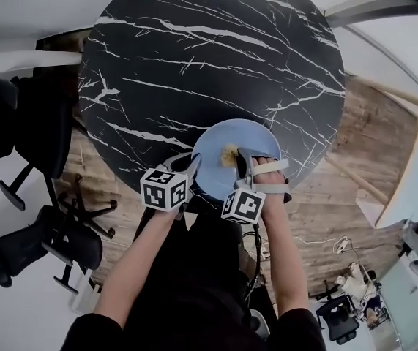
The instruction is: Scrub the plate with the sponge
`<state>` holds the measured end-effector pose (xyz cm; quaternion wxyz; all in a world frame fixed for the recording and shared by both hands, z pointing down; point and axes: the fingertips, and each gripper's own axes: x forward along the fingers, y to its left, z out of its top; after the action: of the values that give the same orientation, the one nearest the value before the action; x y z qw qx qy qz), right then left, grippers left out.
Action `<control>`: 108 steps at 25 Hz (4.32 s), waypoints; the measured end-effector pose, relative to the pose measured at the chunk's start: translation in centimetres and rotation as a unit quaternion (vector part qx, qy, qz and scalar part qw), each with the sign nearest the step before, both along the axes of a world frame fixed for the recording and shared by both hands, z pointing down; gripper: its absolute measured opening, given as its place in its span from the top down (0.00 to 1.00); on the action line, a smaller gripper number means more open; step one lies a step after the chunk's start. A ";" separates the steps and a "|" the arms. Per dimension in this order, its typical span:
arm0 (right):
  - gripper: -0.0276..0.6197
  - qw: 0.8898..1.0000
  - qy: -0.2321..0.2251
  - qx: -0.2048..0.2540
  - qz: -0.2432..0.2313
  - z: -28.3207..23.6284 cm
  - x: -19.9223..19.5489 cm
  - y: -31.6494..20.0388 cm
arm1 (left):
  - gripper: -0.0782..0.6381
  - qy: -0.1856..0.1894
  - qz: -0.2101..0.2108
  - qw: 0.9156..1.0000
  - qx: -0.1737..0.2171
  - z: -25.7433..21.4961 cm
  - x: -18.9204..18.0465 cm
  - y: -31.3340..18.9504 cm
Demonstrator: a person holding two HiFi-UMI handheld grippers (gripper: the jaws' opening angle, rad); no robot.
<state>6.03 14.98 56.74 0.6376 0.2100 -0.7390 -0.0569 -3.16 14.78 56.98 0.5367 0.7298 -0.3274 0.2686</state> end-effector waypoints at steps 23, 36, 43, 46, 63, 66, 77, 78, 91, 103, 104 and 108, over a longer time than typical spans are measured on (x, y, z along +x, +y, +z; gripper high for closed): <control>0.91 0.995 0.022 0.066 0.069 -0.4 3.1 -4.4 | 0.87 0.018 -0.069 0.997 -0.011 0.1 -0.3 0.0; 0.91 0.998 -0.007 -0.018 0.054 -0.6 -0.3 6.5 | 0.87 0.018 -0.064 0.998 -0.013 0.1 -0.3 0.0; 0.91 0.997 -0.034 -0.063 0.033 -0.4 -1.6 10.9 | 0.87 0.018 -0.059 0.998 -0.009 0.1 -0.2 0.0; 0.91 0.996 -0.039 -0.072 0.018 -0.4 -1.6 11.4 | 0.87 0.014 -0.049 0.999 -0.005 0.1 -0.1 0.0; 0.91 0.998 0.003 -0.054 0.025 0.1 4.7 4.8 | 0.86 0.004 0.015 1.000 0.008 0.0 0.2 0.2; 0.91 0.999 0.002 -0.039 0.027 0.1 5.0 2.4 | 0.86 0.003 0.014 1.000 0.009 0.0 0.2 0.2; 0.91 0.997 0.013 0.026 0.065 -0.2 6.8 -3.6 | 0.86 0.002 -0.002 1.000 0.007 0.0 0.6 0.3; 0.91 0.997 0.016 0.035 0.064 -0.2 6.9 -3.8 | 0.86 0.002 -0.005 1.000 0.006 0.0 0.7 0.3; 0.91 0.995 0.047 0.011 0.090 -0.6 8.1 1.1 | 0.87 0.007 -0.063 0.998 0.002 0.1 0.4 0.1; 0.91 0.985 -0.029 -0.032 0.164 -1.7 4.7 7.6 | 0.85 0.010 -0.037 0.999 0.009 0.3 0.6 0.0; 0.91 0.981 -0.049 -0.023 0.184 -2.4 4.5 7.2 | 0.83 0.012 -0.032 0.999 0.011 0.2 0.6 0.1; 0.91 0.955 -0.132 0.020 0.265 -5.7 4.4 5.8 | 0.69 0.032 -0.013 0.999 0.004 -0.5 0.8 0.5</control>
<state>10.43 20.80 51.01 0.5226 0.4165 -0.7329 0.1276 -2.35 15.30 56.50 0.5471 0.7361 -0.3204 0.2371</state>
